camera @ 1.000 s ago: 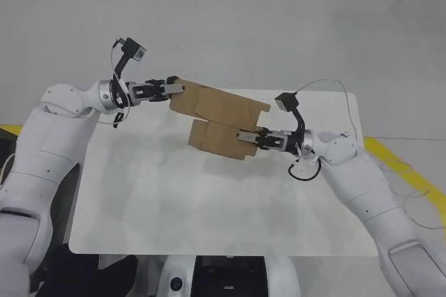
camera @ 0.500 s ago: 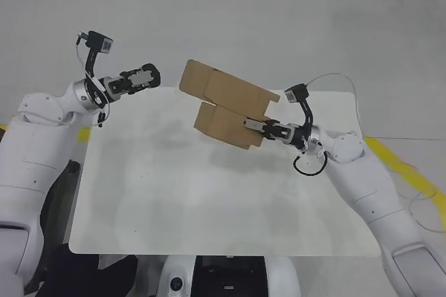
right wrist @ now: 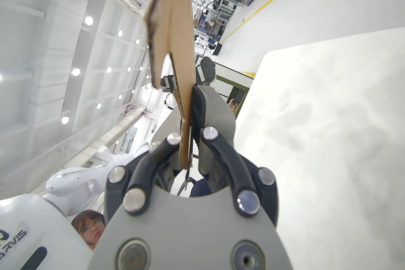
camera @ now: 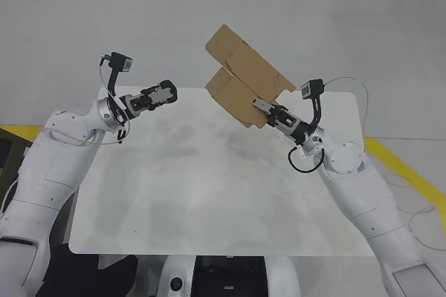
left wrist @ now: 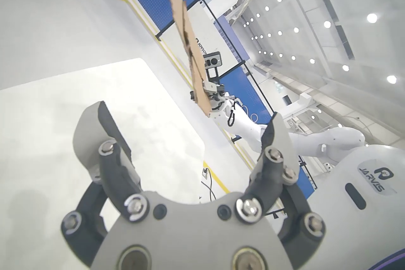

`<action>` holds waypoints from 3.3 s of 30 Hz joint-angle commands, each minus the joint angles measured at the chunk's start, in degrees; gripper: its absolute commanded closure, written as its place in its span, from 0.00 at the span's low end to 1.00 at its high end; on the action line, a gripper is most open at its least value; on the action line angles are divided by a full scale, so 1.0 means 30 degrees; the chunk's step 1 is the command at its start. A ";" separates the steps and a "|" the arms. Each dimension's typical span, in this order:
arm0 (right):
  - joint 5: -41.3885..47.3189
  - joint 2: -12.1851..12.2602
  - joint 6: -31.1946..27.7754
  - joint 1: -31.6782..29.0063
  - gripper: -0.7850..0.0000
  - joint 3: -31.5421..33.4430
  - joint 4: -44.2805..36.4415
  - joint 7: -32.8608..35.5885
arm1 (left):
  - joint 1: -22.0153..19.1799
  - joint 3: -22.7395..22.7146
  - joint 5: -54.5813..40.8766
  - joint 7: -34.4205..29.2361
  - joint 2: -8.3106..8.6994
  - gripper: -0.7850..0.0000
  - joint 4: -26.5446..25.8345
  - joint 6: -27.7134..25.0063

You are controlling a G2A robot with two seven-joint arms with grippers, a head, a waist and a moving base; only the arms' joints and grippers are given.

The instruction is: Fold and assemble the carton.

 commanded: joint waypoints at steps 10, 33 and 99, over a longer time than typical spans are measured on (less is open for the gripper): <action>-0.0029 -0.0005 0.0013 0.0006 1.00 -0.0014 0.0005 -0.0046 | 0.0012 0.0010 0.0007 -0.0015 -0.0002 0.00 -0.0012 -0.0044; 0.0799 -0.1040 0.3827 -0.0361 1.00 -0.1212 -0.1502 -0.4335 | 0.2304 0.0688 0.1370 0.4800 -0.0749 0.00 -0.2367 0.2389; -0.1316 -0.1642 0.0583 0.0079 0.00 0.2497 0.2669 0.4505 | -0.0260 -0.0418 0.0949 -0.4375 -0.2278 1.00 0.1537 0.6849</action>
